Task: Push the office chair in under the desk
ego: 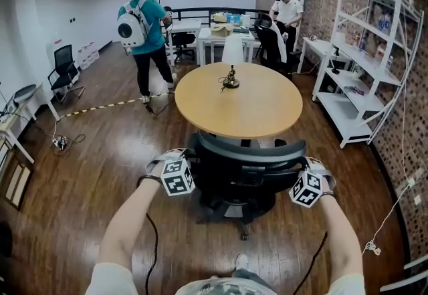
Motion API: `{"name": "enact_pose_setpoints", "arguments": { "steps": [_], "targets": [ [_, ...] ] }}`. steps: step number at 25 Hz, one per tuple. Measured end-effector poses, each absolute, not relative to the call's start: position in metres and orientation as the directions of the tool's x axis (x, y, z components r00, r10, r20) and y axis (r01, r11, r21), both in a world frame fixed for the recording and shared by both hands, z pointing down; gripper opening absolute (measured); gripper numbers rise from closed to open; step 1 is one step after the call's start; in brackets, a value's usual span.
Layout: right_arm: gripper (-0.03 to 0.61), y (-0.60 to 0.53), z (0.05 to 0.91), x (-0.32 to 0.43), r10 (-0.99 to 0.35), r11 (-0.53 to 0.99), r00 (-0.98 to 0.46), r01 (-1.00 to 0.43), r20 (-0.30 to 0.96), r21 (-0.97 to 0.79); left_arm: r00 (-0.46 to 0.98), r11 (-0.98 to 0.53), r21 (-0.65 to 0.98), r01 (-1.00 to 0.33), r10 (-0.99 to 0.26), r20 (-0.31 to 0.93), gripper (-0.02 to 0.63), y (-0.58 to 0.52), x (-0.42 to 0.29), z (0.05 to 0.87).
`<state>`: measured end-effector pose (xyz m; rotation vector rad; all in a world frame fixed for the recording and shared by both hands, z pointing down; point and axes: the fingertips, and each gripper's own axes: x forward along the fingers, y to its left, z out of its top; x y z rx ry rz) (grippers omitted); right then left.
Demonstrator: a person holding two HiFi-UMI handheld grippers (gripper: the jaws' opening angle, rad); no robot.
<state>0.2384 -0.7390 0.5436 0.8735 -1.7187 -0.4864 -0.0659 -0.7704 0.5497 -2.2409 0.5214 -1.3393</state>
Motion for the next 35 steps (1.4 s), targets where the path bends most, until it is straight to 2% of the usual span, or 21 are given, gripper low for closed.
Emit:
{"name": "enact_pose_setpoints", "arguments": {
  "steps": [6,8,18,28,35],
  "targets": [
    [0.268,-0.73,0.523,0.243,-0.802,0.585,-0.077,-0.301,0.592,0.753,0.46,-0.783,-0.612,-0.106,-0.585,0.668,0.29,-0.766,-0.071,0.543],
    [0.268,-0.725,0.52,0.245,-0.813,0.569,-0.068,-0.304,0.578,0.764,0.48,-0.771,-0.621,-0.143,-0.603,0.638,0.295,-0.766,-0.074,0.535],
    [0.282,-0.694,0.489,0.244,-0.865,0.478,-0.065,-0.405,0.498,0.779,0.514,-0.731,-0.65,-0.21,-0.648,0.562,0.295,-0.745,-0.082,0.514],
    [0.282,-0.652,0.471,0.228,-0.903,0.405,-0.113,-0.544,0.414,0.735,0.554,-0.672,-0.62,-0.405,-0.72,0.418,0.287,-0.718,-0.074,0.481],
    [0.279,-0.599,0.453,0.22,-0.922,0.373,-0.19,-0.666,0.337,0.646,0.573,-0.646,-0.577,-0.5,-0.746,0.338,0.218,-0.674,-0.052,0.46]
  ]
}}
